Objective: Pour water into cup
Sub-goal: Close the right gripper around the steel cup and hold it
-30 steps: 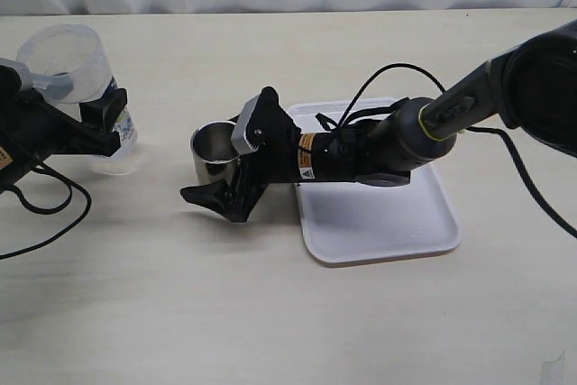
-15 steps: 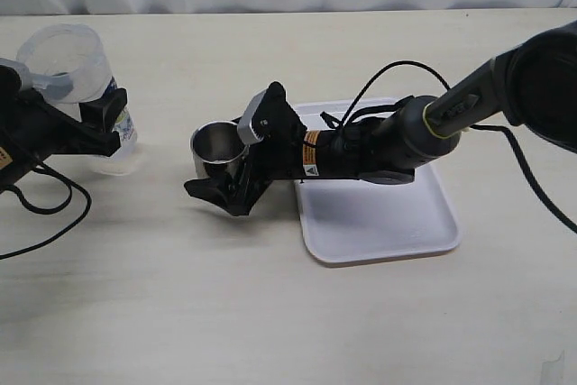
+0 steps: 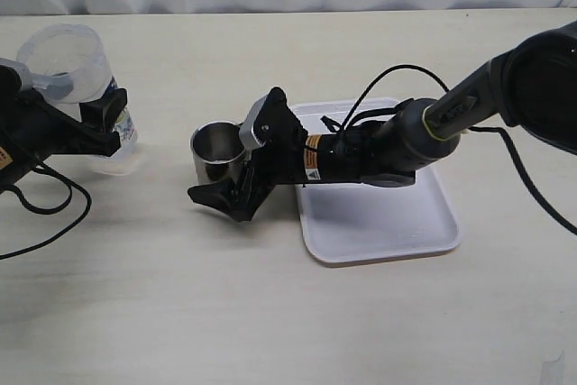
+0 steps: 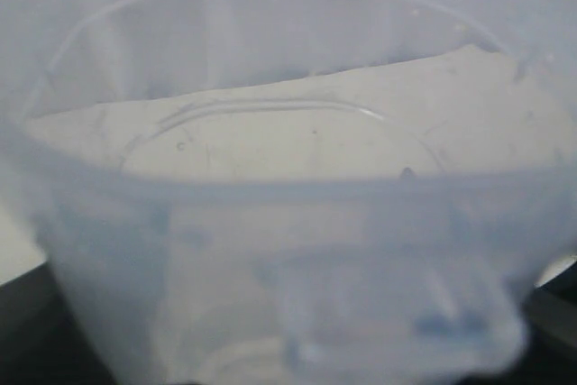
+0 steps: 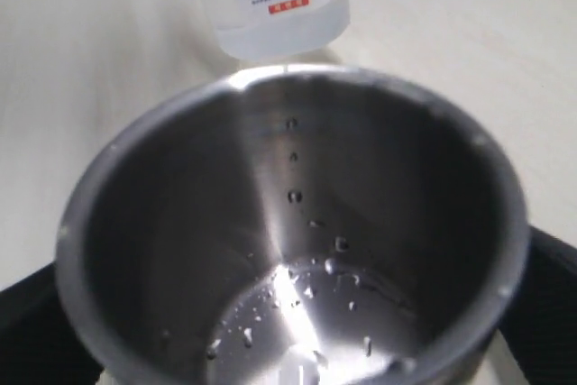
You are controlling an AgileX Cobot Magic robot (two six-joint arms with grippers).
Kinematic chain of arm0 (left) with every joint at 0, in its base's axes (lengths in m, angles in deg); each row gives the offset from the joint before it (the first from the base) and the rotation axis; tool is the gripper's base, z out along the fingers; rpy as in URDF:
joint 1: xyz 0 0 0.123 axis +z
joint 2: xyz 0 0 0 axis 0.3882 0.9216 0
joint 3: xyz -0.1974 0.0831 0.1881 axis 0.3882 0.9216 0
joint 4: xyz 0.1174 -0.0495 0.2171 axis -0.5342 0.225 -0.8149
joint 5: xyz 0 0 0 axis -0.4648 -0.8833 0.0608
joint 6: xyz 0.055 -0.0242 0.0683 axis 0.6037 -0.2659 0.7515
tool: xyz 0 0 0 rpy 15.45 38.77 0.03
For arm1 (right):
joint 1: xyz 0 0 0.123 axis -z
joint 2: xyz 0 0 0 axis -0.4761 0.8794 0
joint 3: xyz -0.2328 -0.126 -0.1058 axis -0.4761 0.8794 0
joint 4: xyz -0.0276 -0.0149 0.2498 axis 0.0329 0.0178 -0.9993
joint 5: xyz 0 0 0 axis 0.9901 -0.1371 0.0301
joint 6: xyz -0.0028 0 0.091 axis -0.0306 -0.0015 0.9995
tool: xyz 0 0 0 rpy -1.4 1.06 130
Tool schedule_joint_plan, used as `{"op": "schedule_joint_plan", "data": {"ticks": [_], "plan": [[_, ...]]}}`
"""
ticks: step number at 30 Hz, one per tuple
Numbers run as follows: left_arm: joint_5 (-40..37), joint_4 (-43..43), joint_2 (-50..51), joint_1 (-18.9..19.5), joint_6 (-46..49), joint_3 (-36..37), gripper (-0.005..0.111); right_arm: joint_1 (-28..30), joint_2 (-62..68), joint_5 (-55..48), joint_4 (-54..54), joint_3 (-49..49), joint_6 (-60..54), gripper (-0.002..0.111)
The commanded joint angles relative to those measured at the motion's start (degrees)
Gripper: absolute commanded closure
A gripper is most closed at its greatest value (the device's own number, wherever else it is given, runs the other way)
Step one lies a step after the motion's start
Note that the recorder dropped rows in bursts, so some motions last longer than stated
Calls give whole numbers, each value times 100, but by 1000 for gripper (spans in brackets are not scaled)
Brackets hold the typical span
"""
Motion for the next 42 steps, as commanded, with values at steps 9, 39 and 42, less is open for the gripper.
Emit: {"op": "schedule_joint_plan", "data": {"ticks": [9, 39, 42], "plan": [[239, -22, -18, -9, -18, -43, 107, 20, 102, 207, -5, -99, -58, 11], [239, -33, -18, -9, -18, -43, 107, 20, 102, 256, -5, -123, -58, 67], [239, -52, -18, -9, -18, -43, 107, 20, 102, 256, -5, -123, -58, 83]]}}
